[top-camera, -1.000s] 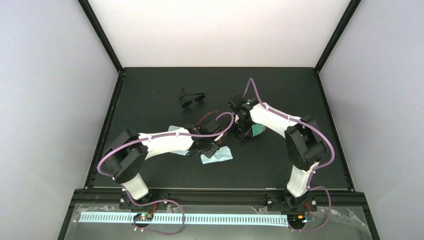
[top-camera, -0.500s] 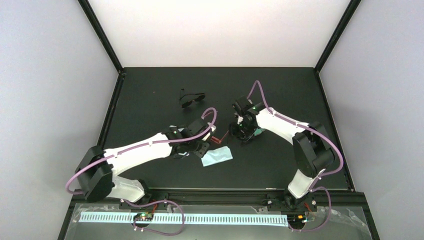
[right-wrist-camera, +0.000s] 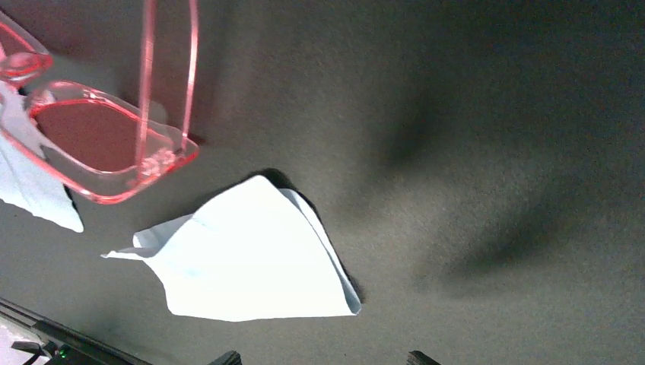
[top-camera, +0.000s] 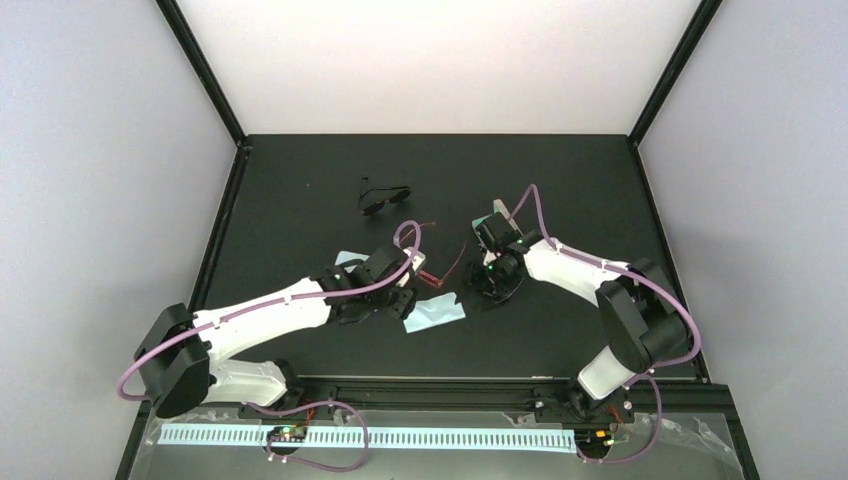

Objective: Organize the sunglasses
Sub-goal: Pick up the glasses cleaning cloth from the center of the board.

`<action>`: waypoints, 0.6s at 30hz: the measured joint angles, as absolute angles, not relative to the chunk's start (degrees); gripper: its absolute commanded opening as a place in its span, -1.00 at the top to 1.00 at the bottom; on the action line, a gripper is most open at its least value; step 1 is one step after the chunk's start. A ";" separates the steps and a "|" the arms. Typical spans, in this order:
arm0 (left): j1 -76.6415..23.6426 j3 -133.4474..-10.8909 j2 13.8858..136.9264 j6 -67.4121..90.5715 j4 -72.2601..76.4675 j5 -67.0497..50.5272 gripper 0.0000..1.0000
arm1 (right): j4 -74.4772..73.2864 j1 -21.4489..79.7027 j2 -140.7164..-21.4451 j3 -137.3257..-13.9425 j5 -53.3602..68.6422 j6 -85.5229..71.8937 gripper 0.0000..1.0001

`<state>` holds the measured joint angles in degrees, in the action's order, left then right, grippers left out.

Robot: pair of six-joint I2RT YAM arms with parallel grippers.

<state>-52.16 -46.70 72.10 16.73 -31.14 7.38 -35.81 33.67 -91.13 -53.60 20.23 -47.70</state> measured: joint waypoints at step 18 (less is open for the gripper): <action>-56.29 -43.22 78.78 3.09 -19.73 3.05 -0.12 | -27.44 33.67 -94.52 -47.40 25.71 -56.36 0.26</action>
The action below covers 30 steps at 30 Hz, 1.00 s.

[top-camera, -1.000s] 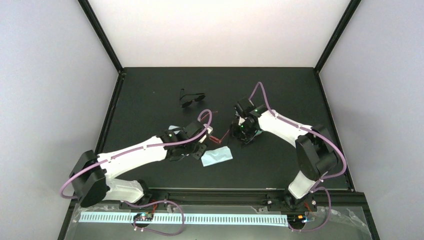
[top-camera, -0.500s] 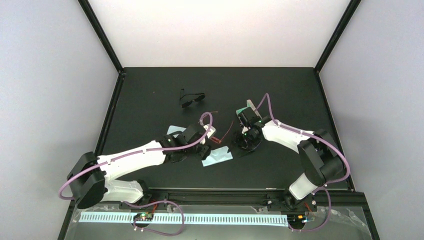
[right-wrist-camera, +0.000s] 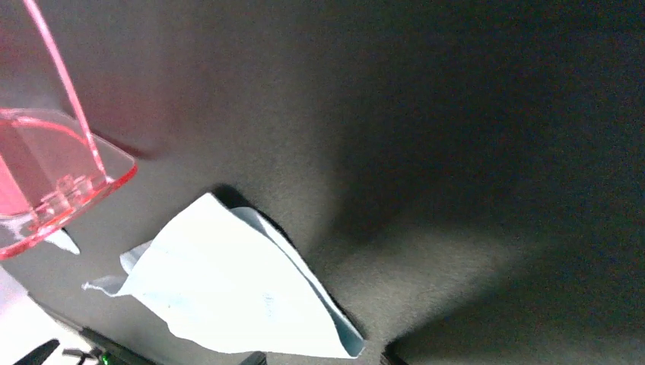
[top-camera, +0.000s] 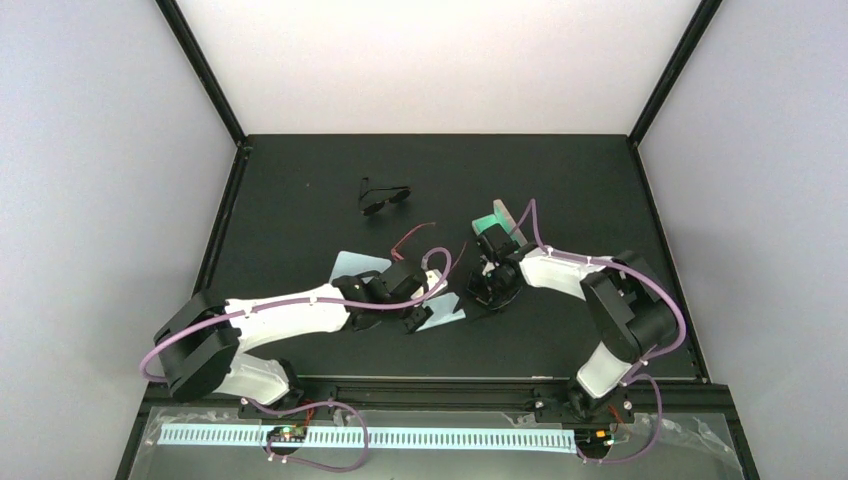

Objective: Organize the sunglasses
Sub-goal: Pick up the glasses cleaning cloth from the center of the board.

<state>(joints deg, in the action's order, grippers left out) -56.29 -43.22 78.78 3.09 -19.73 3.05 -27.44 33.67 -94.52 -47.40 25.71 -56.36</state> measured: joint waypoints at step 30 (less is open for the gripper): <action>-64.58 -41.85 80.40 1.13 -14.31 1.85 0.05 | -35.55 31.75 -96.47 -51.59 18.04 -45.91 0.98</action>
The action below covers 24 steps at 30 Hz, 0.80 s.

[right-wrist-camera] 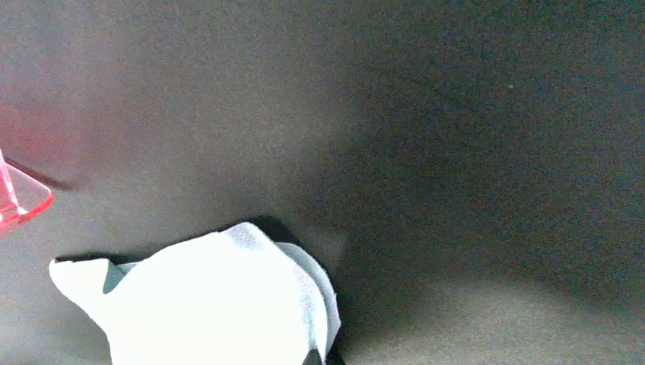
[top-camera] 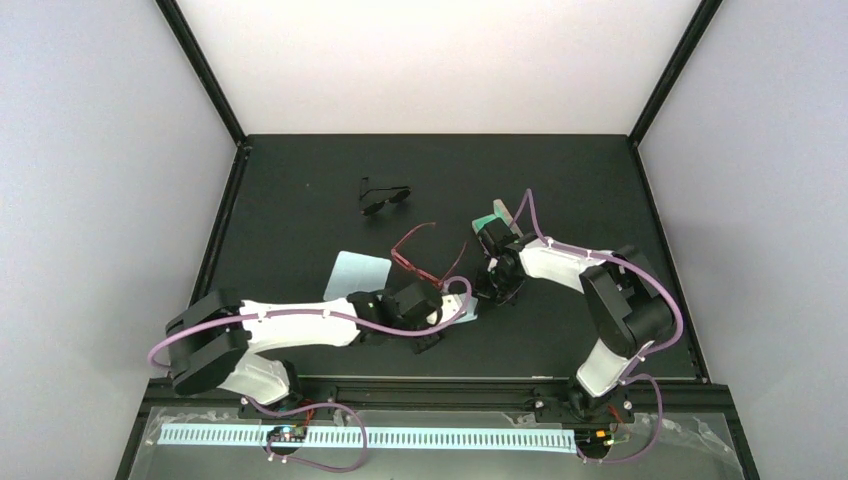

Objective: Organize the sunglasses
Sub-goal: Pick up the glasses cleaning cloth from the center of the board.

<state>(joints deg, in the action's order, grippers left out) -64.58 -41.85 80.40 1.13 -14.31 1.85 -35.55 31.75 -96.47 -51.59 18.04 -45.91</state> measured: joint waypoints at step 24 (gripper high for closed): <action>-64.88 -44.99 92.33 -3.64 -9.34 11.60 0.29 | -37.85 31.73 -96.31 -51.79 17.69 -42.68 0.98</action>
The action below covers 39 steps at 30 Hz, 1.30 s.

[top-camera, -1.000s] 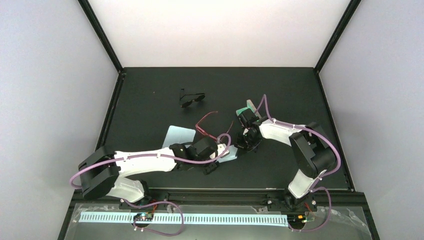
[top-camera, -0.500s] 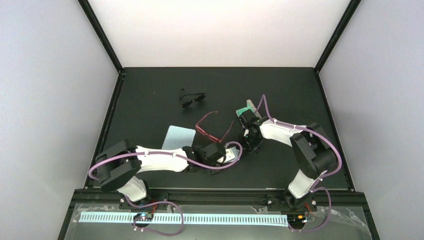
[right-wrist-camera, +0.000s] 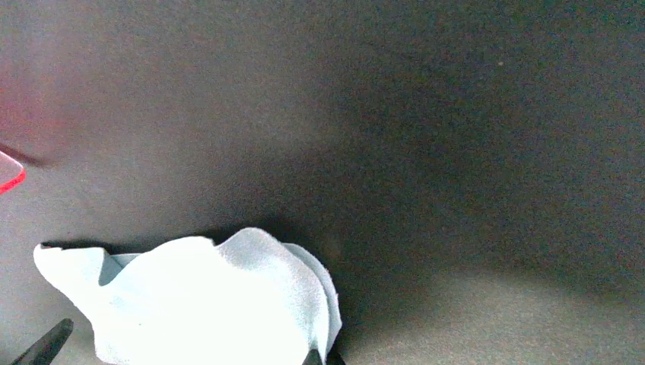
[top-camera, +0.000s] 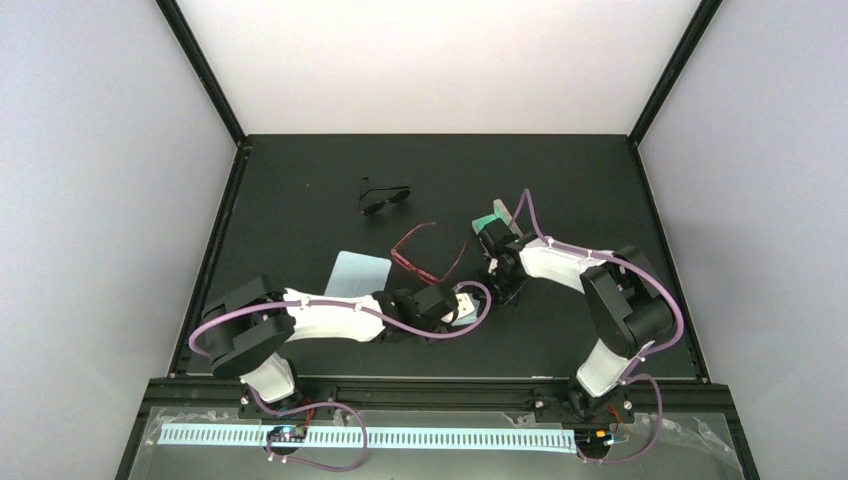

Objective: Organize the sunglasses
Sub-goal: Pick up the glasses cleaning cloth from the center of the board.

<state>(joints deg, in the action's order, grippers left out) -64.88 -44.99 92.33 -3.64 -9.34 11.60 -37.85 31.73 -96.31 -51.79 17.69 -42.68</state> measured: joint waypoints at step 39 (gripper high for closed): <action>-63.64 -49.80 95.70 -4.29 -12.34 11.99 0.97 | -43.18 28.45 -97.38 -55.53 17.06 -41.23 0.98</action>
